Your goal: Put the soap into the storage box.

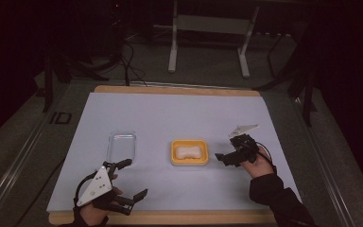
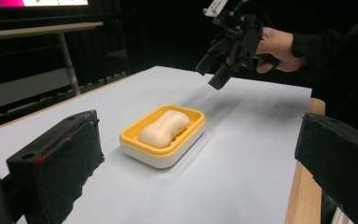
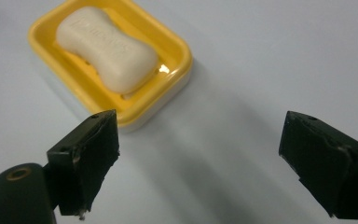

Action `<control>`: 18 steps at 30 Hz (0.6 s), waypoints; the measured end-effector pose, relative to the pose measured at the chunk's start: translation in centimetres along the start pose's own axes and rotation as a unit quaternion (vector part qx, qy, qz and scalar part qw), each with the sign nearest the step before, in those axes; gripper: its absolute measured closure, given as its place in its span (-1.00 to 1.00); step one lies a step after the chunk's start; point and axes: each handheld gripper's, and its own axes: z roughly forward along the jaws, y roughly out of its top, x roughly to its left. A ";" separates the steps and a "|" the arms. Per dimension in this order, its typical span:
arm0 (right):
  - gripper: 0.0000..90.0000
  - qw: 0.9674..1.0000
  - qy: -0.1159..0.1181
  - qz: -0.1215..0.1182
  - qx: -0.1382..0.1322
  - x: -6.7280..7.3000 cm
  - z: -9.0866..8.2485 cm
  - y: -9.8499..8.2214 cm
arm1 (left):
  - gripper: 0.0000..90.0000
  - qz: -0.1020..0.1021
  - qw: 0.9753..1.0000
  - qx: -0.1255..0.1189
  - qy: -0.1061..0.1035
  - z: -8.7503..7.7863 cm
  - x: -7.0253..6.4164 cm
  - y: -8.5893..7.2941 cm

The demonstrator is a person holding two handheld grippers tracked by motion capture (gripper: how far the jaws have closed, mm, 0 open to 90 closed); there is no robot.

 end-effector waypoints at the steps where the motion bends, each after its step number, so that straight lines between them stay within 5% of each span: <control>1: -0.74 1.000 -0.001 0.004 -0.004 0.1 -0.1 -0.2 | -0.98 0.000 1.000 0.000 0.000 0.0 0.0 0.0; 7: -0.74 0.999 -0.012 0.030 -0.017 0.5 -0.9 -1.5 | -0.98 0.000 1.000 -0.001 0.002 -0.1 0.0 0.0; 18: -0.74 0.998 -0.043 0.040 -0.033 0.9 -1.9 -3.3 | -0.98 0.001 1.000 -0.001 0.002 0.0 0.0 0.0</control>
